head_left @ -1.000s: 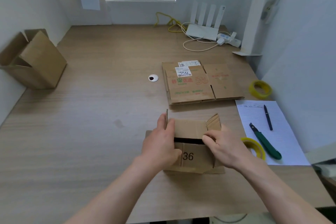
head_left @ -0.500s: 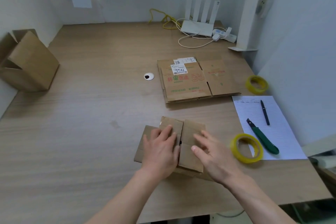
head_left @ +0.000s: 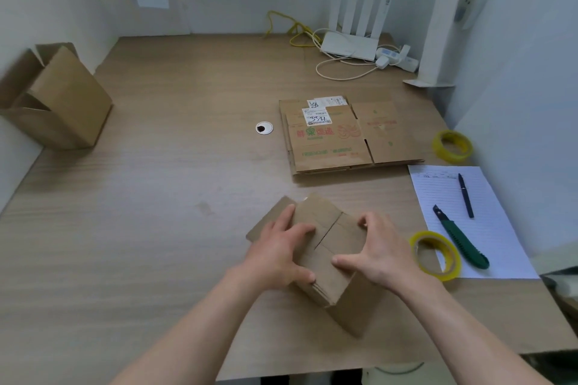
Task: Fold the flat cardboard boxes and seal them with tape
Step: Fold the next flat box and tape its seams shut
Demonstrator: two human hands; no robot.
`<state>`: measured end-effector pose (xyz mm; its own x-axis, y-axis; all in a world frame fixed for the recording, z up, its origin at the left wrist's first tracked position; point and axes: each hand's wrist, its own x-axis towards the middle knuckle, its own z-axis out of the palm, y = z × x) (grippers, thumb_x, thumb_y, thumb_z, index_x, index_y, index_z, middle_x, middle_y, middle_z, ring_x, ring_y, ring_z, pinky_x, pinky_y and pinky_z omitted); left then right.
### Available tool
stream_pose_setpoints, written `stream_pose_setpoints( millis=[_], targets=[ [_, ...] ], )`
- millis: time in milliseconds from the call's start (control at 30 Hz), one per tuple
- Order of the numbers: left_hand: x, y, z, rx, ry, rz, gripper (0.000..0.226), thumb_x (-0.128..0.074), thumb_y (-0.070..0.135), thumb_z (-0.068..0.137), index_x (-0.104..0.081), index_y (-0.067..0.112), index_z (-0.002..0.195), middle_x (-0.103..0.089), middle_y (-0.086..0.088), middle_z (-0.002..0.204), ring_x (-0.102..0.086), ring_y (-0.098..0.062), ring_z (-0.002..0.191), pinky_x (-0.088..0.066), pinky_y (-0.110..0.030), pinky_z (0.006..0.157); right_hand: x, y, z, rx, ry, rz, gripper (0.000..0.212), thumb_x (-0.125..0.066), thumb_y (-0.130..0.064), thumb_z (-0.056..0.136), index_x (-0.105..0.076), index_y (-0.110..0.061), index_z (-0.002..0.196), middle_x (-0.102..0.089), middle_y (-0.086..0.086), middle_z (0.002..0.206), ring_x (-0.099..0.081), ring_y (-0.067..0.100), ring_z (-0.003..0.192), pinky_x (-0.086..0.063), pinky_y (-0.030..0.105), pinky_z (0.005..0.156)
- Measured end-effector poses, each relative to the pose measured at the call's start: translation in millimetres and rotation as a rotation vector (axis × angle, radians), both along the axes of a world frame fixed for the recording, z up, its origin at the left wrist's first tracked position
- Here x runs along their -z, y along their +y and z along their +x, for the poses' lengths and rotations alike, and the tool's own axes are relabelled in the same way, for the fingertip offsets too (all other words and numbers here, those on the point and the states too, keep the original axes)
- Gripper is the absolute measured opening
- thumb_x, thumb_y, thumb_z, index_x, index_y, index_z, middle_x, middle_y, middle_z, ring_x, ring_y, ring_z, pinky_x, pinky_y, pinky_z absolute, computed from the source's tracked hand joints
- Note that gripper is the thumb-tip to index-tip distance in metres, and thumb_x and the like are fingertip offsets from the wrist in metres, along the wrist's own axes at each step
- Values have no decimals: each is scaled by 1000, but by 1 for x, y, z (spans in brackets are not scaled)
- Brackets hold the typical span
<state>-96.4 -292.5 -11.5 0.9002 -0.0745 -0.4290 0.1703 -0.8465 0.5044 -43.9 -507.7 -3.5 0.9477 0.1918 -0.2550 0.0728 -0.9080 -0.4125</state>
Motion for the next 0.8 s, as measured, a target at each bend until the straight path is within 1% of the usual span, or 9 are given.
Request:
stream_pose_setpoints(
  millis=[100,200,333,400,500,567,633,700,800],
  targets=[
    [-12,1,24,18,-13,61,71,-74,25,76,-44,51,136,11,17,160,-1,-24,147,-29,-45,114,8,-3,-12,163,13,-43,90,-57,-87,42,-38,-32,111,-63,-3,108,-62,25,103,-39,32,69],
    [-11,-16,28,-179,-103,0,57,-54,4,85,-58,40,130,-2,7,163,-15,-27,146,-30,-38,113,20,1,-34,259,75,35,100,-65,-81,56,-36,-24,134,-64,4,123,-61,29,113,-44,34,79],
    [8,-42,8,-204,-234,-21,42,-52,21,92,-58,31,132,-10,4,162,-19,-25,144,-27,-38,115,31,9,-59,348,117,218,95,-68,-71,66,-33,-25,140,-64,0,126,-60,27,116,-48,35,88],
    [18,-48,-1,-139,-267,21,48,-51,39,93,-49,29,140,-6,1,162,-14,-24,143,-20,-37,117,32,4,-63,365,143,358,85,-74,-60,71,-38,-26,139,-68,-9,113,-64,17,106,-50,31,84],
    [27,-49,-9,-44,-336,233,56,-35,56,94,-37,32,145,-8,-2,161,-14,-29,140,-29,-43,112,35,-27,-58,420,175,584,54,-77,-35,81,-50,-28,127,-59,-16,58,-57,3,58,-55,35,67],
    [25,-52,-11,-32,-386,280,59,-27,57,94,-40,28,144,-19,-6,160,-22,-34,139,-39,-47,105,37,-62,-46,452,4,467,38,-75,-29,81,-60,-27,115,-57,-13,61,-54,4,58,-50,33,63],
    [22,-56,-10,-48,-404,283,61,-25,57,93,-46,25,141,-28,-9,156,-28,-37,137,-44,-48,99,40,-101,-32,379,-97,204,37,-71,-20,79,-63,-27,114,-63,-12,87,-60,9,79,-47,32,69],
    [21,-60,-7,-58,-401,296,61,-24,57,93,-47,24,139,-30,-9,155,-30,-38,136,-45,-49,99,46,-131,-17,218,-91,-98,45,-62,-12,77,-63,-24,120,-62,-2,116,-55,23,103,-46,35,83],
    [20,-67,-3,-75,-397,303,60,-25,56,94,-48,23,138,-32,-10,154,-30,-39,136,-44,-50,100,59,-155,-3,32,-40,-416,50,-54,-12,78,-61,-30,125,-53,-4,131,-43,23,110,-41,31,92]
  ],
)
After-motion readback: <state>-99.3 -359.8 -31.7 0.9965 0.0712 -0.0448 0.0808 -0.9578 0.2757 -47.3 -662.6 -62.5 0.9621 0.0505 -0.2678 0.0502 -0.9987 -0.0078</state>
